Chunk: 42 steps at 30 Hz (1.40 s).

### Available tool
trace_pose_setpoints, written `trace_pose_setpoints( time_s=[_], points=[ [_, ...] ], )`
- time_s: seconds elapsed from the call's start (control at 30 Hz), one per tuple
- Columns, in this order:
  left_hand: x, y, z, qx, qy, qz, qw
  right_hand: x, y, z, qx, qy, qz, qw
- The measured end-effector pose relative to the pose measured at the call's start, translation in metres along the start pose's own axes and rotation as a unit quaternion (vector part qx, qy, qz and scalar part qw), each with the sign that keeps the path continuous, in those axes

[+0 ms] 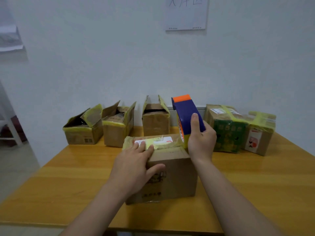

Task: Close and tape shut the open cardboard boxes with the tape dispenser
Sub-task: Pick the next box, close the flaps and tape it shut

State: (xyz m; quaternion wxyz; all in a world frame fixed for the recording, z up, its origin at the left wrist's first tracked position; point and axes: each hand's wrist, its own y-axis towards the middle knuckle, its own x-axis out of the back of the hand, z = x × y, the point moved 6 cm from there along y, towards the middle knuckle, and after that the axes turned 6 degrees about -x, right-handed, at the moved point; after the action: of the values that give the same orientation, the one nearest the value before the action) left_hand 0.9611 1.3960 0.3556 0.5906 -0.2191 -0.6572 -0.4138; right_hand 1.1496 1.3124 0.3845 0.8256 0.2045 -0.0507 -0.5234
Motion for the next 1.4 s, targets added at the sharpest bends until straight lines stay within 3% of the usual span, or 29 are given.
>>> trace_pose_setpoints(
  time_s=[0.2,0.67,0.87,0.97,1.07,1.23,1.4],
  points=[
    [-0.005,-0.011,0.008,0.068,0.02,-0.03,0.997,0.002,0.001,-0.002,-0.007,0.003,-0.004,1.0],
    [0.005,-0.027,0.003,0.068,0.02,-0.063,0.995,0.0,0.0,0.001,-0.006,0.011,-0.002,1.0],
    [0.004,-0.005,-0.04,-0.042,-0.014,-0.001,0.999,0.014,0.006,-0.01,-0.072,0.104,-0.062,0.99],
    [0.004,0.006,-0.05,-0.024,-0.014,0.005,1.0,0.027,0.014,-0.011,-0.11,0.162,-0.104,0.975],
    [0.012,0.022,-0.059,-0.027,-0.003,-0.021,0.999,0.043,0.024,-0.007,-0.099,0.156,-0.124,0.975],
    [0.0,0.047,-0.09,-0.111,-0.045,0.023,0.993,0.055,0.027,-0.012,-0.084,0.108,-0.113,0.984],
    [0.003,0.058,-0.1,-0.087,-0.035,-0.002,0.996,0.059,0.022,-0.027,-0.096,0.087,-0.094,0.987]
  ],
)
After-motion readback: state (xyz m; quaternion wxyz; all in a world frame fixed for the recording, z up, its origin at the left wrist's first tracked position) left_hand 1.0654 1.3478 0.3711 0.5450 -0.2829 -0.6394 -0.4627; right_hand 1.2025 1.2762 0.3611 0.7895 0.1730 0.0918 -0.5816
